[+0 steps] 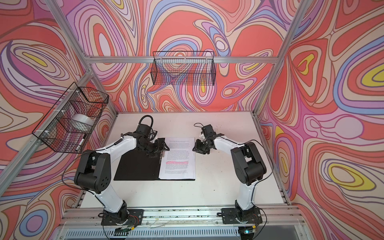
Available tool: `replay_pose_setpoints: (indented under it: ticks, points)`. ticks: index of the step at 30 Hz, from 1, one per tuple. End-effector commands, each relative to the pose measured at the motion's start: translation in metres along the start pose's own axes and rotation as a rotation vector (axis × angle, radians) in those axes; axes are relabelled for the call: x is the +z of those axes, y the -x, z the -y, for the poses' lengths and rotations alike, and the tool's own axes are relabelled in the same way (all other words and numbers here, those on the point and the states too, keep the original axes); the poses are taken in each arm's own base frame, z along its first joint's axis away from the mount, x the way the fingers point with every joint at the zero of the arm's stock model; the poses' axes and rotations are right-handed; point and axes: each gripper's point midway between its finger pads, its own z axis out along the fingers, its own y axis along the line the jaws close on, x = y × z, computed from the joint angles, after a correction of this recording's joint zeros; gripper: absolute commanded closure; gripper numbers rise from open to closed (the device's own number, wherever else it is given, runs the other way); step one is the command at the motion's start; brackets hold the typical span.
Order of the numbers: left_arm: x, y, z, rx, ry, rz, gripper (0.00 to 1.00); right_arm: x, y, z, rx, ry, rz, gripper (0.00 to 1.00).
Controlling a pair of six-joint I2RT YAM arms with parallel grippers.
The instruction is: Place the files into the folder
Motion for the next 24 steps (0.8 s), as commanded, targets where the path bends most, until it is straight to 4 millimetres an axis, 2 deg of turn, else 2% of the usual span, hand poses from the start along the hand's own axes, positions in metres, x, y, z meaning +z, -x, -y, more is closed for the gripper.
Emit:
replay_pose_setpoints:
  ticks: [1, 11, 24]
  points:
    - [0.006, 0.000, -0.006, -0.021, 0.017, -0.008, 0.00, 0.010, 0.000, 0.005, 0.005, 0.002, -0.006, 0.72]
    - [0.018, -0.005, -0.014, -0.052, 0.022, -0.040, 0.00, 0.015, 0.007, 0.020, 0.024, 0.024, 0.007, 0.71]
    - [0.031, -0.009, -0.024, -0.083, 0.033, -0.065, 0.00, 0.024, 0.010, 0.018, 0.032, 0.081, -0.023, 0.72]
